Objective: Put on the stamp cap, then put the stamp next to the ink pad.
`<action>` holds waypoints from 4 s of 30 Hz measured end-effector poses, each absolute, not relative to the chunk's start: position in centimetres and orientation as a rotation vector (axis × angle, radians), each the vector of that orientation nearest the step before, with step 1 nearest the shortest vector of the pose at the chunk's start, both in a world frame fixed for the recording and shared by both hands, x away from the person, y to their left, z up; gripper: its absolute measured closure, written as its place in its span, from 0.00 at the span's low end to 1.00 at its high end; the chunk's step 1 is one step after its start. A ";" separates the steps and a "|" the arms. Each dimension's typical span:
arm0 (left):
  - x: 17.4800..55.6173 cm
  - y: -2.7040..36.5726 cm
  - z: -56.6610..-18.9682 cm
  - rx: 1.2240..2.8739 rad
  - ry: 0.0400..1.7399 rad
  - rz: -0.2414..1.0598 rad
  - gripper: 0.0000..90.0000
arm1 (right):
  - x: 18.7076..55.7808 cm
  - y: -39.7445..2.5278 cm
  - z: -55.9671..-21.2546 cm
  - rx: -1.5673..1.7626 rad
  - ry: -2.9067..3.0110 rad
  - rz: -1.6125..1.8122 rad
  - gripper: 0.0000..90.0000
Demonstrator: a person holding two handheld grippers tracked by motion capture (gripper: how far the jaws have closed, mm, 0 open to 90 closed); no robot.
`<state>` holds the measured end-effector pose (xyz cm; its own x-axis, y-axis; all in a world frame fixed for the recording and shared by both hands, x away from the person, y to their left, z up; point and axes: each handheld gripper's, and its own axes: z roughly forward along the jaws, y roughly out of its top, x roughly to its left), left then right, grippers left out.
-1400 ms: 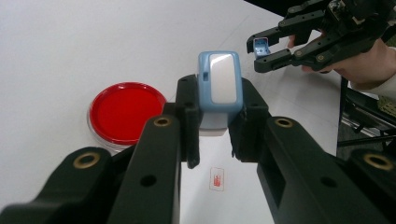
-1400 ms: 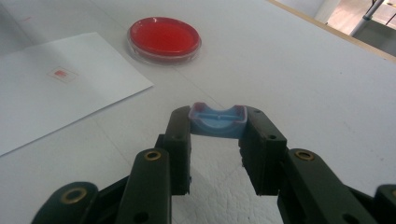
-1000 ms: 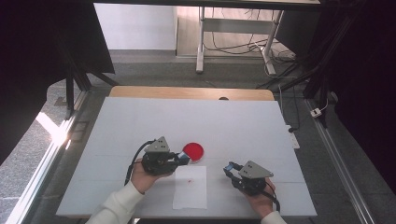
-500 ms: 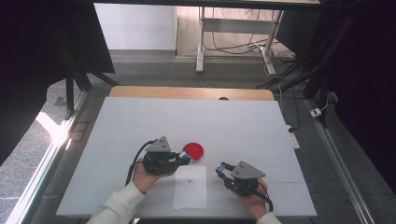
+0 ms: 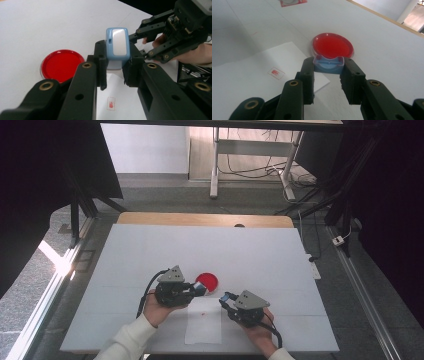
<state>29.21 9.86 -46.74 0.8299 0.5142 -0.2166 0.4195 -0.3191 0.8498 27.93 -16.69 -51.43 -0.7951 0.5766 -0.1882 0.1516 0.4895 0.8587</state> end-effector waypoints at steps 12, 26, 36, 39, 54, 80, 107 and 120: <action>29.4 9.2 -46.3 1.927 0.700 0.103 0.84 | 28.3 -14.7 -51.4 0.580 2.263 1.258 0.72; 29.5 8.3 -46.7 1.927 0.716 0.099 0.84 | 28.2 -13.5 -51.2 0.566 2.229 1.252 0.72; 29.8 7.6 -47.2 1.946 0.731 0.108 0.84 | 28.0 -13.1 -51.1 0.550 2.212 1.256 0.72; 29.8 7.7 -47.2 1.948 0.733 0.107 0.84 | 28.0 -13.1 -51.1 0.553 2.206 1.259 0.72; 29.8 7.5 -47.4 1.960 0.735 0.108 0.84 | 27.8 -13.0 -51.1 0.555 2.187 1.253 0.72; 29.9 7.3 -47.7 1.987 0.755 0.062 0.84 | 27.2 -12.5 -51.2 0.493 2.185 1.153 0.72; 30.0 8.0 -47.5 1.972 0.746 0.067 0.84 | 28.3 -13.9 -50.9 0.517 2.279 1.218 0.53; 30.3 9.5 -47.1 1.980 0.744 0.107 0.84 | 28.7 -19.5 -50.1 0.657 2.297 1.270 0.50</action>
